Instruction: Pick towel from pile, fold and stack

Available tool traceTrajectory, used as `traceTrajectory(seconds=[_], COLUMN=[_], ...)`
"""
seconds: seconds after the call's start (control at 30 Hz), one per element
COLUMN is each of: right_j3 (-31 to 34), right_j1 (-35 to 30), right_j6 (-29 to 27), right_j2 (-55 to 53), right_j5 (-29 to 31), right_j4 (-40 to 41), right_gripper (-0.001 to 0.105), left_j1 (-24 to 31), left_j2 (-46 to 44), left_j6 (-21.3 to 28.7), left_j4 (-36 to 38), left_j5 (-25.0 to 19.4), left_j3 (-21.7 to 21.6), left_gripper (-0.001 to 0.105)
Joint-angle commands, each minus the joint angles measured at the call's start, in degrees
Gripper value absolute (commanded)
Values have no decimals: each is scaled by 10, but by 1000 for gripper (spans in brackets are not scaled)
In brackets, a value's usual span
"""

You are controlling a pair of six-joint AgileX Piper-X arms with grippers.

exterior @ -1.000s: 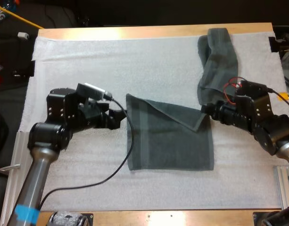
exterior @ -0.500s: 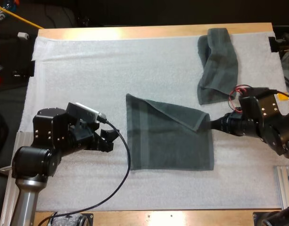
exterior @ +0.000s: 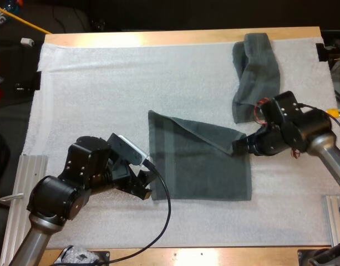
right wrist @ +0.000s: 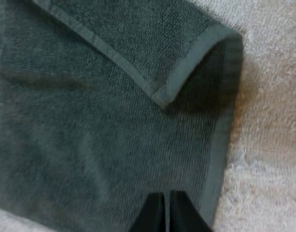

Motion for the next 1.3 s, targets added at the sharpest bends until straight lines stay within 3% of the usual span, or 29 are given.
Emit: traceTrajectory(seconds=[0.0, 0.43, 0.93, 1.27], right_j3=[-10, -35, -38, -102], right_j1=[-1, 1, 13, 13], right_j6=[-11, -24, -19, 17], right_j2=[15, 150, 241, 286], right_j5=[-9, -28, -27, -27], right_j4=[4, 5, -58, -85], right_gripper=[0, 0, 0, 0], left_j1=[-5, -8, -8, -8], left_j2=[-4, -4, -4, -4], left_j6=[-9, -11, -11, -11], left_j4=[3, 3, 3, 3], left_j5=[-11, -15, -15, -15], left_j3=[-3, -3, -3, -3], left_gripper=[65, 65, 65, 65])
